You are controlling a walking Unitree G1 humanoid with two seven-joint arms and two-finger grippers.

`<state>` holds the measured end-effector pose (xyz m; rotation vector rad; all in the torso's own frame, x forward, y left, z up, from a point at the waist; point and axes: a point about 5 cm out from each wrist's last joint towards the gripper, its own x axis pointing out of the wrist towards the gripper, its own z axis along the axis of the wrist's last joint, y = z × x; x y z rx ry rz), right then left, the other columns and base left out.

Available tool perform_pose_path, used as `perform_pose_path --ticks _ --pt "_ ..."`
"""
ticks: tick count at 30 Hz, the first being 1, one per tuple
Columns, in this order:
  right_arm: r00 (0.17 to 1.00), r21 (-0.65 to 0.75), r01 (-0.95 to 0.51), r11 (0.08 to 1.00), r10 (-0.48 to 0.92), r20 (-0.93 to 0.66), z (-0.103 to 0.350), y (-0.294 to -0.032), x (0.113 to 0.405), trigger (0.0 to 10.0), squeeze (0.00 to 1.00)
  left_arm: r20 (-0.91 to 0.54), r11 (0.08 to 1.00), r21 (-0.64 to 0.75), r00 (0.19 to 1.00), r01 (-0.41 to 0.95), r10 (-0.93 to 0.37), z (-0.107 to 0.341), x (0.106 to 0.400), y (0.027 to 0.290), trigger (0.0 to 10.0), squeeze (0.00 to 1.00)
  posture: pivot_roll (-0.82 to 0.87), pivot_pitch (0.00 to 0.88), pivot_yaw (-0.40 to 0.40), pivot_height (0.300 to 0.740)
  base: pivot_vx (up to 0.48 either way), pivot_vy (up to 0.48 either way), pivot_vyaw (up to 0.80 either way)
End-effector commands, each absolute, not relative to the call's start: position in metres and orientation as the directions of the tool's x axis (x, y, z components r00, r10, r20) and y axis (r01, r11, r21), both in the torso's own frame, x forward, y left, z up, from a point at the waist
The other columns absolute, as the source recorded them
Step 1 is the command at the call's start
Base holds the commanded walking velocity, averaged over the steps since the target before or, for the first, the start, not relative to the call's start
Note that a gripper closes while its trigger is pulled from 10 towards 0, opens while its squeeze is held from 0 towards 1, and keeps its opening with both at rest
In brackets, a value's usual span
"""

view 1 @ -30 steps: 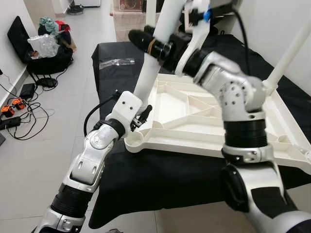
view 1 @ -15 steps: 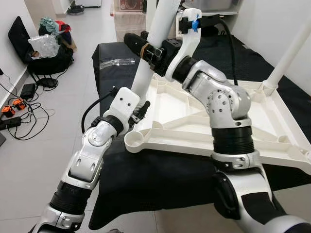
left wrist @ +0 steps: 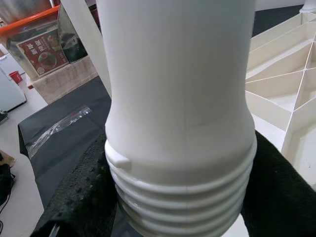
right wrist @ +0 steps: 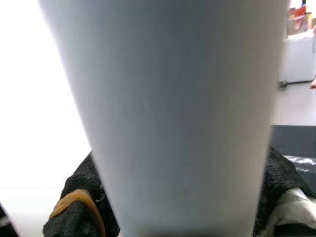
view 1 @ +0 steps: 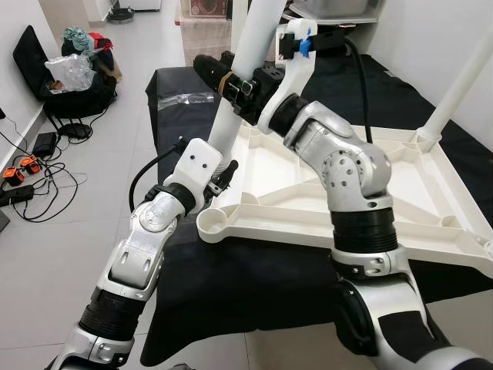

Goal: Building children table

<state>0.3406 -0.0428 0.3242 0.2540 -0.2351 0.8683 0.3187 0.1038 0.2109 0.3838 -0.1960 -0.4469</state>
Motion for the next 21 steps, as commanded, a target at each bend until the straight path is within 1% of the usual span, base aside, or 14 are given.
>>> perform_pose_path --ticks 1,4,21 --pt "0.612 0.093 -0.782 0.616 0.733 0.296 0.3228 -0.0370 0.3383 10.0 0.00 0.119 0.798 0.437 0.852 0.416 -0.509 0.2171 0.3166 0.0933 10.0 0.00 0.01 0.047 -0.011 0.740 0.000 0.000 0.00" --pt "0.613 0.073 -0.780 0.621 0.735 0.289 0.3212 -0.0360 0.3383 10.0 0.00 0.118 0.795 0.436 0.849 0.421 -0.515 0.2166 0.3161 0.0914 10.0 0.00 0.01 0.049 -0.013 0.740 0.000 0.000 0.00" --pt "0.594 0.069 -0.796 0.601 0.754 0.282 0.3180 -0.0285 0.3356 10.0 0.00 0.115 0.783 0.443 0.838 0.437 -0.533 0.2138 0.3128 0.0873 10.0 0.00 0.01 0.033 -0.011 0.740 0.000 0.000 0.00"
